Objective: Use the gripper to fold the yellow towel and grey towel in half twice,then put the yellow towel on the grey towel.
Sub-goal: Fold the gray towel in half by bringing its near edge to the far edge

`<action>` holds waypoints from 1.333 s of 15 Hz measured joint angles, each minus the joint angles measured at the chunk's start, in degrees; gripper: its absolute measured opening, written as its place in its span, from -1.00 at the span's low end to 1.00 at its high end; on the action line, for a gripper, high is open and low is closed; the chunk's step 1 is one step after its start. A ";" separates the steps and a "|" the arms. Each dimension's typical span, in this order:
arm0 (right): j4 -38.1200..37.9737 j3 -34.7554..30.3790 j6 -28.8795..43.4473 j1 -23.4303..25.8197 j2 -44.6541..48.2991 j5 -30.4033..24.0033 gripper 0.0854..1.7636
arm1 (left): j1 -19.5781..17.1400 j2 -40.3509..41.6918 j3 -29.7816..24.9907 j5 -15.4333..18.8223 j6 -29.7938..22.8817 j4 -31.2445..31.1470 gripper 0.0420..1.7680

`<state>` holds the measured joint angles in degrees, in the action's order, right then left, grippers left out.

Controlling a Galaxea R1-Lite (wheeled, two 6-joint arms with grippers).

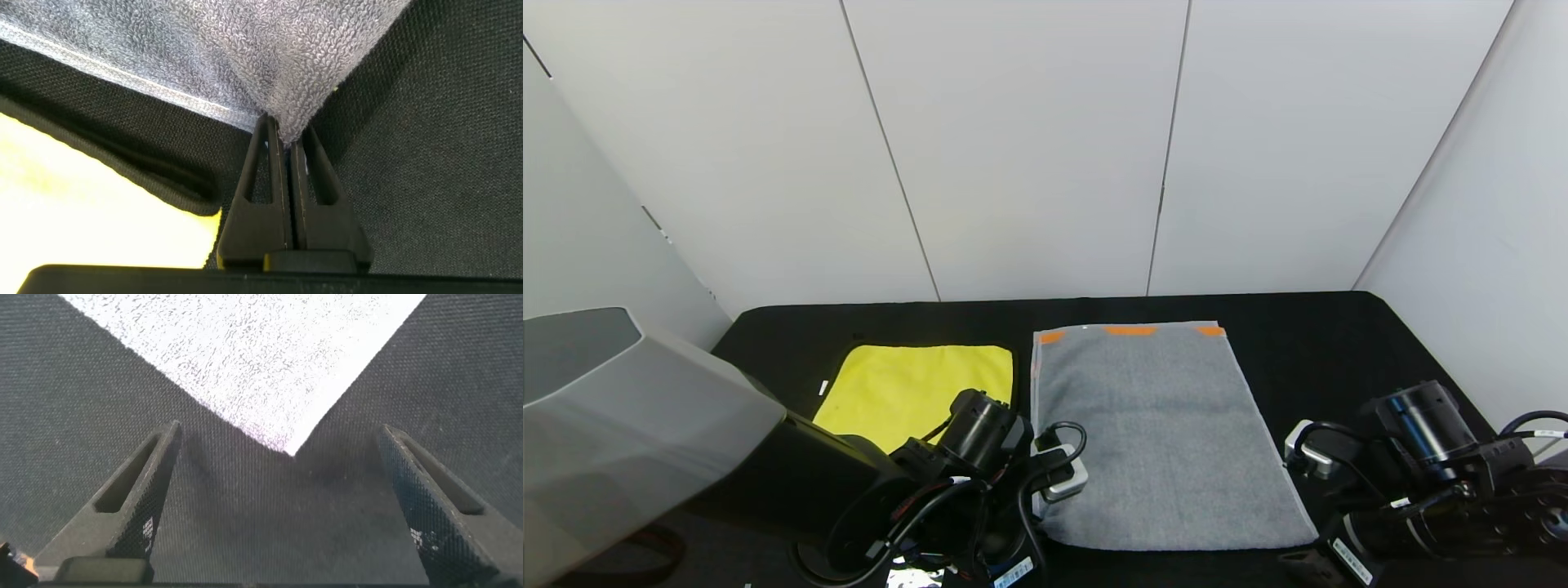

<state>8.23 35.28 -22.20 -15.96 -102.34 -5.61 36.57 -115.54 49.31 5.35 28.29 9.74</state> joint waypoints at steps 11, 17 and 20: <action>1.27 0.41 0.55 -1.13 -2.95 0.09 0.61 | -0.20 -0.02 0.09 0.04 0.00 0.00 -0.91; 1.34 0.60 0.52 -1.23 -3.75 0.11 -0.33 | -0.20 0.17 -0.06 0.01 0.00 -0.02 -0.91; 1.37 0.60 0.55 -1.21 -3.80 0.09 -0.95 | -0.20 0.20 -0.09 0.01 0.02 0.00 -0.91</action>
<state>9.59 35.88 -21.65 -17.16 -106.14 -5.52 36.38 -115.35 49.23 5.36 28.32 9.74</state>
